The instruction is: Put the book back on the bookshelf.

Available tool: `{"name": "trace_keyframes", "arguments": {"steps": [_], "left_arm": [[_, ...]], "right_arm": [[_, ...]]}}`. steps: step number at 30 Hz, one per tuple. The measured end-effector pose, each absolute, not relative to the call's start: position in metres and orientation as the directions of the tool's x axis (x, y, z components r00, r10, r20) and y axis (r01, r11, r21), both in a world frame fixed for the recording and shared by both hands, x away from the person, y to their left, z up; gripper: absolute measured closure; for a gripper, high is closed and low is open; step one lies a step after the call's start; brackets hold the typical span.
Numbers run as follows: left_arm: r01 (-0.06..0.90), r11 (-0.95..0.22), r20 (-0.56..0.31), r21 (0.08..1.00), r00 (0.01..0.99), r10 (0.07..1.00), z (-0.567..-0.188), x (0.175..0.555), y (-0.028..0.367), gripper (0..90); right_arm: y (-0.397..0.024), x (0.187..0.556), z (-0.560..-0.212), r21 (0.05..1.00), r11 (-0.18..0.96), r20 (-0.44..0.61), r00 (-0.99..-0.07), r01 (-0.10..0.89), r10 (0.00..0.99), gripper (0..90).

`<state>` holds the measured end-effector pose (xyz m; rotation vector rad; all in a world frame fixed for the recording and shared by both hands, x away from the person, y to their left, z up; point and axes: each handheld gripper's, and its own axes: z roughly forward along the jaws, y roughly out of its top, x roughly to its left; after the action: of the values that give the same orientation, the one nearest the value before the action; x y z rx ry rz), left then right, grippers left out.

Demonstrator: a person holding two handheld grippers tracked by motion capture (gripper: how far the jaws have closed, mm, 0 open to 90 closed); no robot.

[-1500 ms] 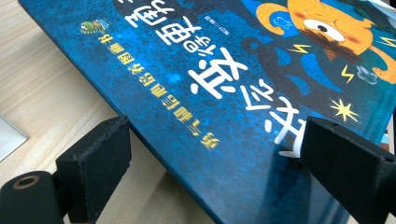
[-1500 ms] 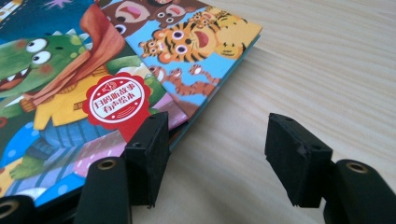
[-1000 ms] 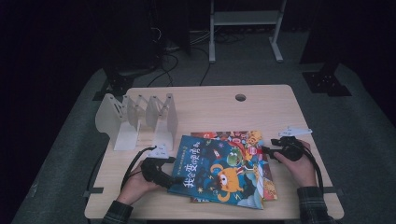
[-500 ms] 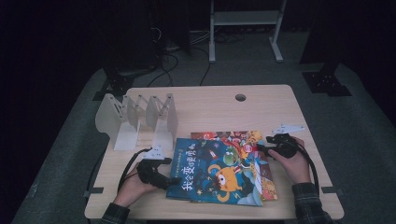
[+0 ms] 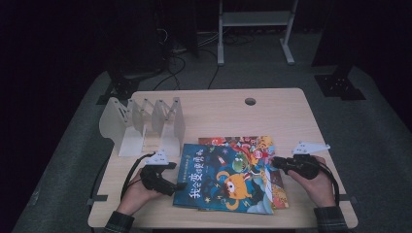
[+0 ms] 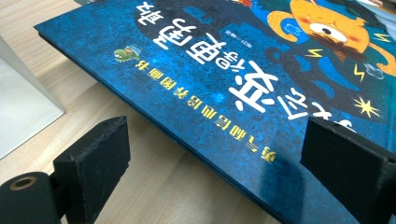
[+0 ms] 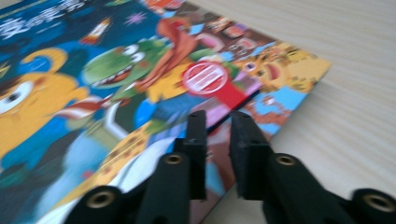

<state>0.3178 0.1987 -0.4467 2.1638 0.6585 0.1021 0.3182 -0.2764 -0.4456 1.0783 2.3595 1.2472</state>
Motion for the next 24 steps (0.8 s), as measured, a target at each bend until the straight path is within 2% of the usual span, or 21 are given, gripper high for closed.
{"name": "trace_keyframes", "arguments": {"steps": [5, 15, 24], "left_arm": [[0.426, -0.500, -0.152, 0.754, 0.854, 0.498, -0.449, 0.318, 0.200, 7.6], [0.451, -0.471, -0.177, 0.758, 0.838, 0.516, -0.452, 0.319, 0.203, 7.0], [0.454, -0.473, -0.178, 0.755, 0.836, 0.519, -0.452, 0.318, 0.205, 2.2]], "right_arm": [[-0.276, 0.305, -0.449, 0.778, 0.388, 0.114, -0.718, 0.494, 0.686, 88.8], [-0.274, 0.297, -0.457, 0.768, 0.409, 0.114, -0.733, 0.493, 0.670, 89.1], [-0.268, 0.298, -0.458, 0.773, 0.410, 0.128, -0.753, 0.484, 0.646, 89.3]]}}
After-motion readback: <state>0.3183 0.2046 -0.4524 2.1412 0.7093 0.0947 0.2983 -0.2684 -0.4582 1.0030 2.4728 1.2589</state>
